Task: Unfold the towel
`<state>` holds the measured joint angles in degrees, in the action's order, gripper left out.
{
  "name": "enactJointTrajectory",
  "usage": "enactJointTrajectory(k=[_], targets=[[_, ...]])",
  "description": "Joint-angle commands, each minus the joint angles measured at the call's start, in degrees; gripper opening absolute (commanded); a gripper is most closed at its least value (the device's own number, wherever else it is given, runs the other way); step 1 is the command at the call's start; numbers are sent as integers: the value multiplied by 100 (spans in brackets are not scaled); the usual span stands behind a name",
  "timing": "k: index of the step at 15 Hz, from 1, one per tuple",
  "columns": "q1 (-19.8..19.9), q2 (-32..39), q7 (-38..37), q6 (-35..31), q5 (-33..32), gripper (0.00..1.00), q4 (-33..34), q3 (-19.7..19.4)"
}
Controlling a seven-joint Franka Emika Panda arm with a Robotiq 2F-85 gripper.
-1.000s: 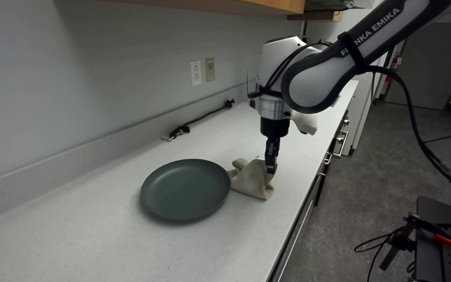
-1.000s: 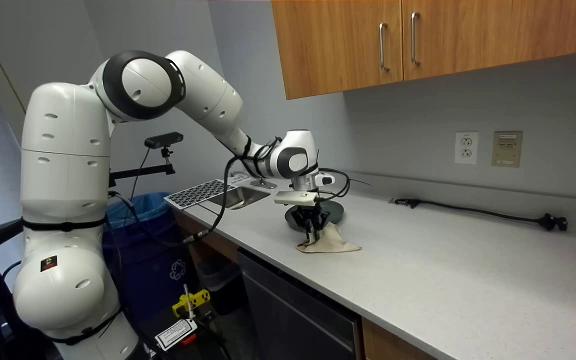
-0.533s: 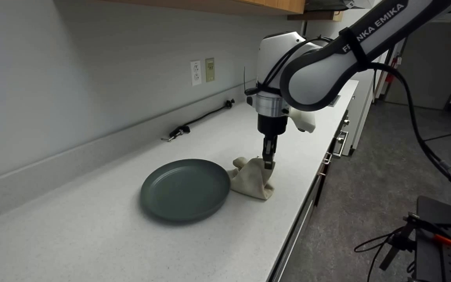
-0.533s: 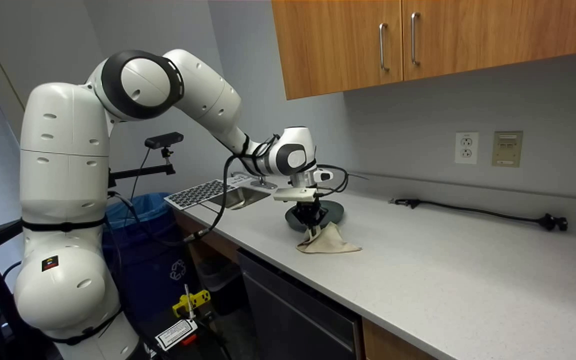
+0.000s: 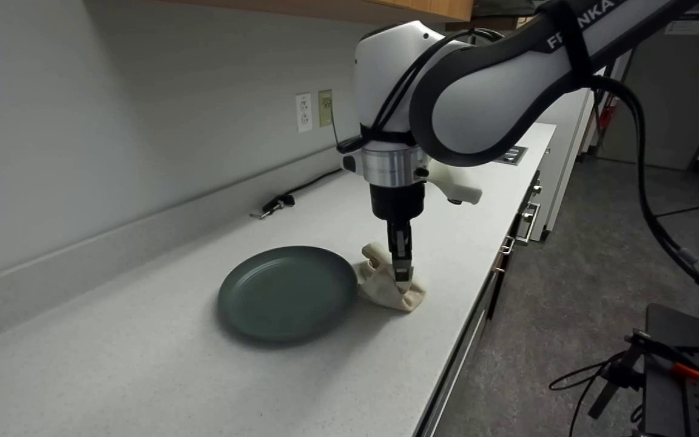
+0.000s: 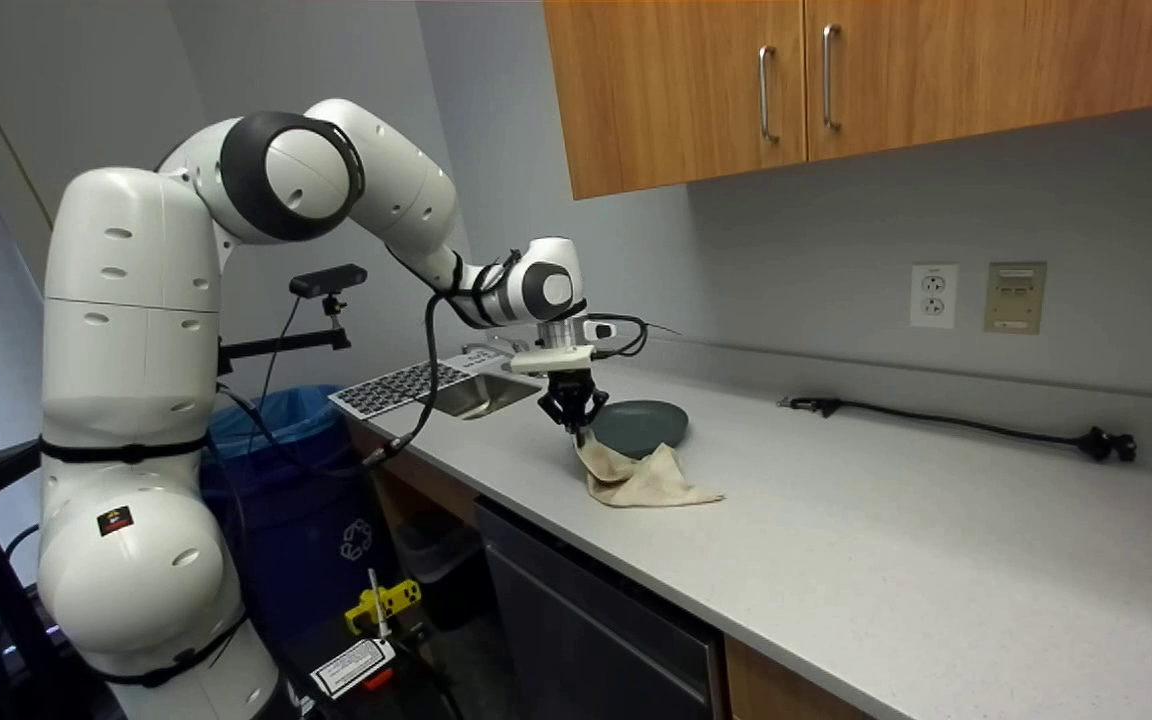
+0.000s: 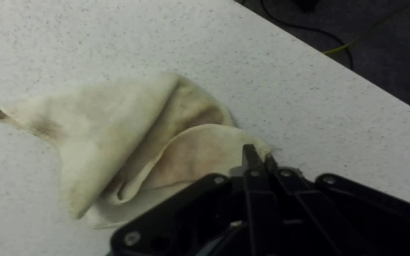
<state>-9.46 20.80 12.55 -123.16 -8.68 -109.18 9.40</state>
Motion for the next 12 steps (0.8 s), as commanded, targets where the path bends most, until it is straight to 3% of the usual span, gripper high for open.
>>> enactJointTrajectory(k=[1,4,5,6,12], targets=[[-113,445,494,715,-22,0,666,160],[-143,688,842,1075,-13,0,964,251],[-93,761,1070,1101,83,27,1039,308],[-75,824,1181,1163,106,28,1110,318],[31,977,1605,1252,279,73,1312,331]])
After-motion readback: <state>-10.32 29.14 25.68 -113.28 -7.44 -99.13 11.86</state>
